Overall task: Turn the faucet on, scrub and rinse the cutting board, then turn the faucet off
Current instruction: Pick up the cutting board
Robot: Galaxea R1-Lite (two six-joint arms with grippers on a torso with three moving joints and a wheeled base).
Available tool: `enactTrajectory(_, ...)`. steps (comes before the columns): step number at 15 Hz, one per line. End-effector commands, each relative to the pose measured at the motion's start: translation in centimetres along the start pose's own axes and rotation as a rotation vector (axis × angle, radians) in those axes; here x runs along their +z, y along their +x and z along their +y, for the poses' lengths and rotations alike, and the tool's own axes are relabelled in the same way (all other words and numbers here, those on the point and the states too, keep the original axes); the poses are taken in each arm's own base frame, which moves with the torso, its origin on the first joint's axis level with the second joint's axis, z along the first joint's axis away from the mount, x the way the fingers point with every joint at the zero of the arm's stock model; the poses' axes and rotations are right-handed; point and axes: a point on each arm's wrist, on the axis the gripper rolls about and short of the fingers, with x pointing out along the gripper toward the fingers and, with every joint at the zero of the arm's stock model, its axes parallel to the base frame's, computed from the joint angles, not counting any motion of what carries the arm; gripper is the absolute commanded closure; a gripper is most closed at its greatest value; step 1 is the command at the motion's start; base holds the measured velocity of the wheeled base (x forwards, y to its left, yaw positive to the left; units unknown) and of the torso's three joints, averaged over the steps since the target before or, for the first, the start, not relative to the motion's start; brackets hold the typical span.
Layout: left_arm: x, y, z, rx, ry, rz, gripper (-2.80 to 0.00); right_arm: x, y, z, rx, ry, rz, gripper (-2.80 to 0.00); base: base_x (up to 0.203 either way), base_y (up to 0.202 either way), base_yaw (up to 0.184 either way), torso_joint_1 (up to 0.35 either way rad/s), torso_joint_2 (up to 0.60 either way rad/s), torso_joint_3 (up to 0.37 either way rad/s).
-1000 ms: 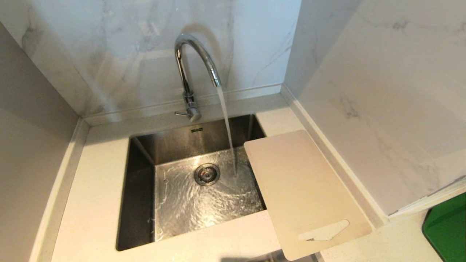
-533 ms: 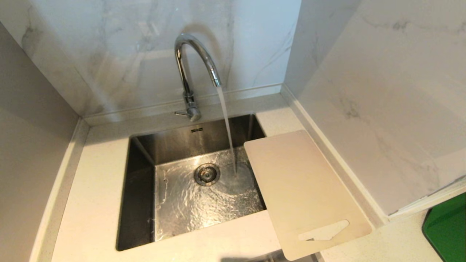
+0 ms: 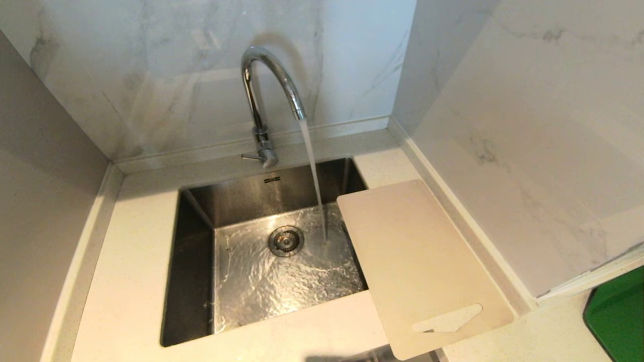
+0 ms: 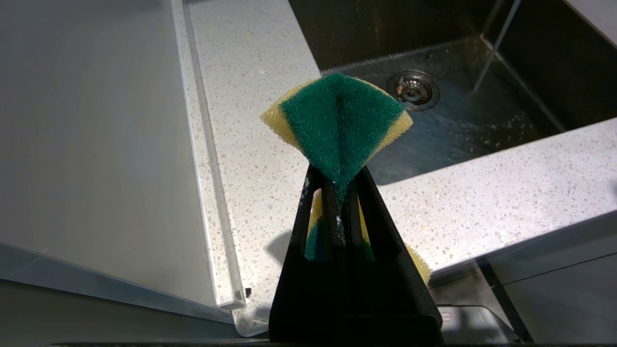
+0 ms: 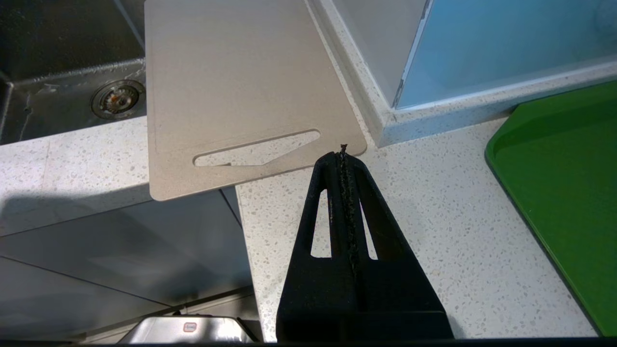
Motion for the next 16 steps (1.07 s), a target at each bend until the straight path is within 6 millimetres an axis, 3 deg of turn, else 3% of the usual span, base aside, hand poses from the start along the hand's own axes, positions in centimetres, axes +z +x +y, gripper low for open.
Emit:
enactTrajectory(1,-0.05,0.01,0.0,0.0,0.0,0.003,0.0,-0.01,0.0,0.0,0.0,0.0,0.0,0.0,0.0,0.0,0.0,0.0,0.0,0.0)
enactTrajectory(16,-0.04,0.01,0.0,-0.001,0.005,0.002,0.0,-0.03,0.0,0.0,0.0,0.003,0.003,0.0,0.0,0.0,0.0,0.0,0.0,0.0)
